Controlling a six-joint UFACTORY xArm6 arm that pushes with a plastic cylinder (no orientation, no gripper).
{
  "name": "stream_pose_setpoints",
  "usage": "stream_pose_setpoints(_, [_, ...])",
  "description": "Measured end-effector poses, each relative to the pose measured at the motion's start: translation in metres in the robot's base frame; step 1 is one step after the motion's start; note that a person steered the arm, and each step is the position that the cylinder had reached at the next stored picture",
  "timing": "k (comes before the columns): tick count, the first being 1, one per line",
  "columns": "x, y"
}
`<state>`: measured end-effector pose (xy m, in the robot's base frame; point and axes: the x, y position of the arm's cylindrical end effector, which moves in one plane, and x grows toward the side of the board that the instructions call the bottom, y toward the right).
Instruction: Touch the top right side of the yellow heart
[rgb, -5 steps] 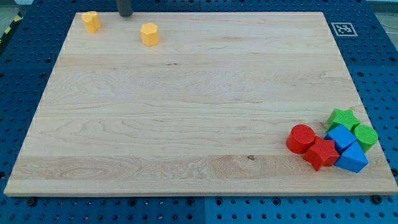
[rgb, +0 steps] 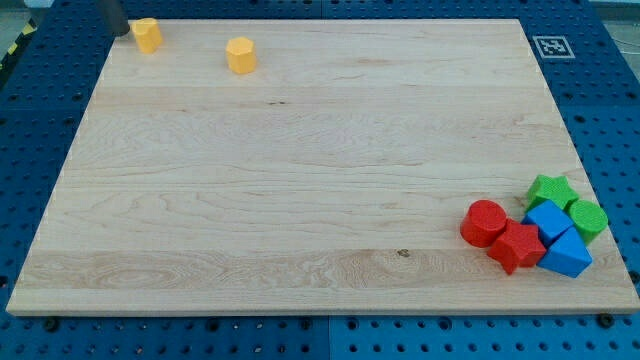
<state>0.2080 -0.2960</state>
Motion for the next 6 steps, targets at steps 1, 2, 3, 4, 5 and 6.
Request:
stream_pose_setpoints(1, [-0.003,0.007])
stream_pose_setpoints(2, [-0.003,0.005])
stream_pose_setpoints(3, [0.007,-0.001])
stream_pose_setpoints(4, [0.021,0.001])
stream_pose_setpoints(5, [0.021,0.023])
stream_pose_setpoints(6, [0.021,0.053])
